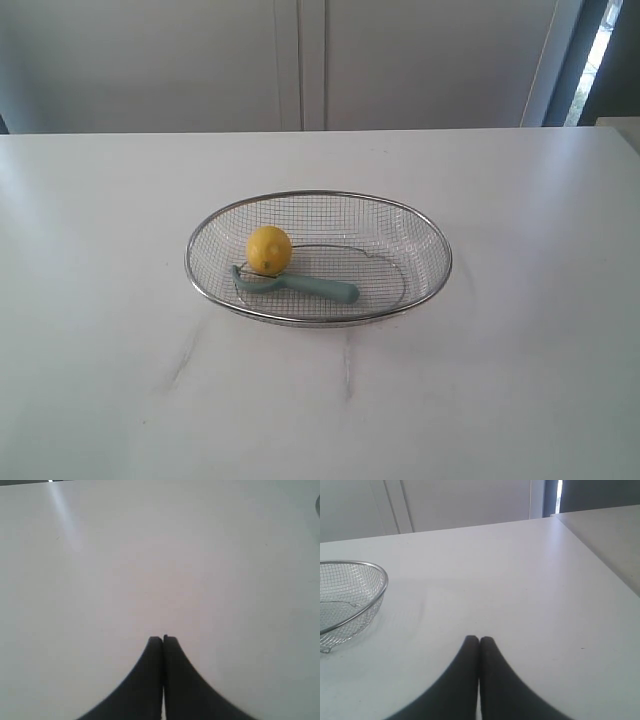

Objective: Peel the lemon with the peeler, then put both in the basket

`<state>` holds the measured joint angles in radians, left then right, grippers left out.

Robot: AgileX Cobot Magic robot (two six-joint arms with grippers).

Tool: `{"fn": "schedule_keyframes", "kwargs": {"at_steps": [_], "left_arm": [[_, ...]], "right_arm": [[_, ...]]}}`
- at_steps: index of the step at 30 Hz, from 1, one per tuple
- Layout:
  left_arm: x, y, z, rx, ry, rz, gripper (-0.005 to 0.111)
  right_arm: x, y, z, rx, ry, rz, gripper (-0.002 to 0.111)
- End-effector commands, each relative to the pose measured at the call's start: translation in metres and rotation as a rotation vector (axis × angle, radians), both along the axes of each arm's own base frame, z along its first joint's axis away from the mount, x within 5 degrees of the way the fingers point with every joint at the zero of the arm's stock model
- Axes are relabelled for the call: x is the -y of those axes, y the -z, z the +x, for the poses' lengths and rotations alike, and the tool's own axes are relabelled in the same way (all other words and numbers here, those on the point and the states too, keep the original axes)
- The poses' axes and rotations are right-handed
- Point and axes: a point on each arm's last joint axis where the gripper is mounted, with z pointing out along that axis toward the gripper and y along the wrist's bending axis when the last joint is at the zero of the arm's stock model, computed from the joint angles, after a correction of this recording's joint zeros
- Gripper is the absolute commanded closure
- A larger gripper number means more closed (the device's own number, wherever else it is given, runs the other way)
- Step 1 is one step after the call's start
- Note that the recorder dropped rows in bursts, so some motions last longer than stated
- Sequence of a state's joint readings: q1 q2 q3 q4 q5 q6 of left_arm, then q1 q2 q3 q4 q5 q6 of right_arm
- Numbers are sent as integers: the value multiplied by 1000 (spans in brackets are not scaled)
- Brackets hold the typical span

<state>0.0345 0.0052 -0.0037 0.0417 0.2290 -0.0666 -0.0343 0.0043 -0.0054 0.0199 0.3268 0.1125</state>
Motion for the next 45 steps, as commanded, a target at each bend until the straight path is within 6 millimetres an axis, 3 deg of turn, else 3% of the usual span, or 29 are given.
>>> {"fn": "schedule_keyframes", "kwargs": {"at_steps": [1,45], "left_arm": [[1,1,0,5,9,-7,106],[2,1,0,5,28,-7,106]], "right_arm": [[0,0,0,13,-2,3,108],[-2,1,0,7,-33,3,108]]}}
